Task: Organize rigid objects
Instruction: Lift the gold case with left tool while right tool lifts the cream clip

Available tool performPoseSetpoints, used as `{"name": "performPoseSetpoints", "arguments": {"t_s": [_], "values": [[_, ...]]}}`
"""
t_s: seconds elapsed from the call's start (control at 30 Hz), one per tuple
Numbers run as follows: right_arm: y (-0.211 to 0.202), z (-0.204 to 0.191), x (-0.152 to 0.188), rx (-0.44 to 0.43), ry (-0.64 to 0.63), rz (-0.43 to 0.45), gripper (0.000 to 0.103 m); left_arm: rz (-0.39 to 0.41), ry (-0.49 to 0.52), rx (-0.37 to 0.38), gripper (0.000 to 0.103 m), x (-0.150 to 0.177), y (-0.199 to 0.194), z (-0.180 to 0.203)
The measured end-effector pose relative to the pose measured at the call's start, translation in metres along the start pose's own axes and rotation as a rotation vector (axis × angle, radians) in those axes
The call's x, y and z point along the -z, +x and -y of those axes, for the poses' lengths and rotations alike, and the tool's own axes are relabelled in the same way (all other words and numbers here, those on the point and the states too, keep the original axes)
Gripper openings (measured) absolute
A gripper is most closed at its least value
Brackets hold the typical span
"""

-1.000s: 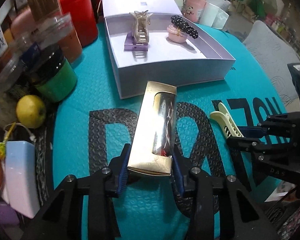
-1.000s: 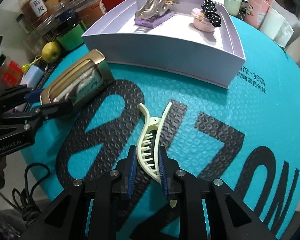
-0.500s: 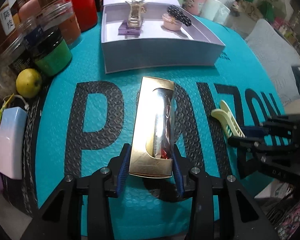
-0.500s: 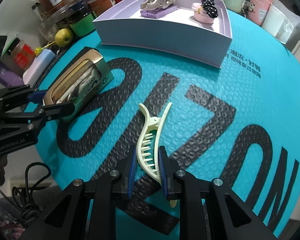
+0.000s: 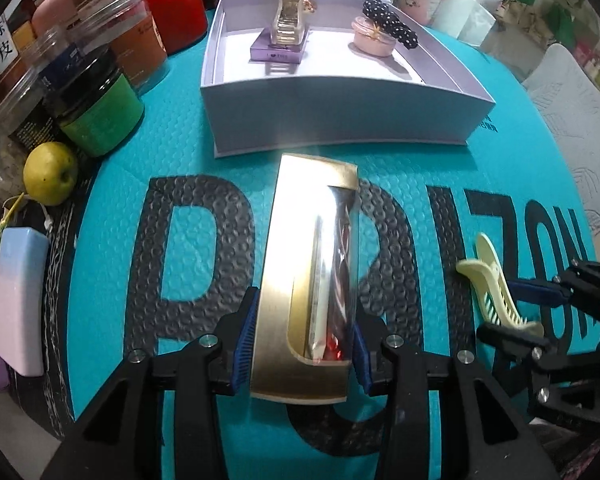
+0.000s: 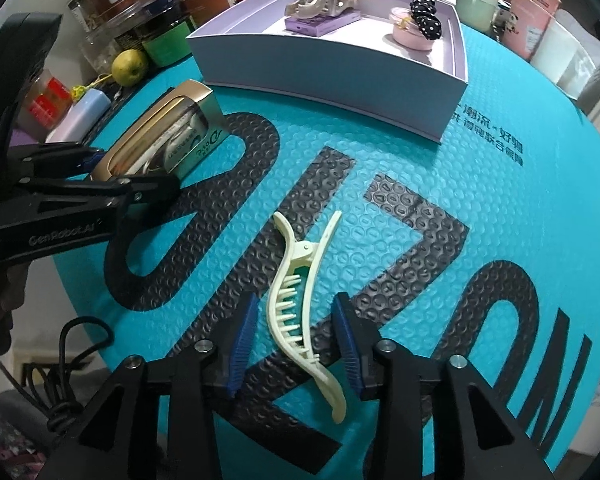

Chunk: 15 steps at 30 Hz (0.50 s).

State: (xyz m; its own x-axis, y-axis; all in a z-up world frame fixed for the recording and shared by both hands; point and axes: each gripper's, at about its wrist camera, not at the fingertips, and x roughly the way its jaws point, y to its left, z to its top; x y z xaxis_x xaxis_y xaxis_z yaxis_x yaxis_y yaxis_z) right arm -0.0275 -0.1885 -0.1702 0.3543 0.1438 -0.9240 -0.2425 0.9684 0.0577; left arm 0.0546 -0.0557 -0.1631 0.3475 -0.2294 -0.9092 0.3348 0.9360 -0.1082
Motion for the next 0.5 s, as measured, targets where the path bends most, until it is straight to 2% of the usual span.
{"name": "performPoseSetpoints", "arguments": {"t_s": [0.17,0.3,0.33,0.37,0.4,0.5], "values": [[0.002,-0.003,-0.003,0.003,-0.015,0.001,0.051,0.016,0.025,-0.029,0.040,-0.013,0.008,0.003],[0.004,-0.007,-0.004,0.017,-0.002,0.017,0.051,0.028,0.039,-0.042,0.040,-0.020,0.012,0.005],[0.004,-0.008,-0.003,0.036,-0.007,0.023,0.045,0.034,0.038,-0.039,0.040,-0.021,0.013,0.005],[0.004,-0.007,-0.003,0.066,-0.017,0.029,0.031,0.038,0.042,-0.040,0.040,-0.022,0.014,0.005],[0.003,-0.007,-0.003,0.082,-0.023,0.036,0.025,0.040,0.052,-0.039,0.038,-0.021,0.014,0.006],[0.003,0.005,-0.007,0.031,0.045,0.041,0.021,0.042,0.074,-0.041,0.037,-0.020,0.014,0.006]]}}
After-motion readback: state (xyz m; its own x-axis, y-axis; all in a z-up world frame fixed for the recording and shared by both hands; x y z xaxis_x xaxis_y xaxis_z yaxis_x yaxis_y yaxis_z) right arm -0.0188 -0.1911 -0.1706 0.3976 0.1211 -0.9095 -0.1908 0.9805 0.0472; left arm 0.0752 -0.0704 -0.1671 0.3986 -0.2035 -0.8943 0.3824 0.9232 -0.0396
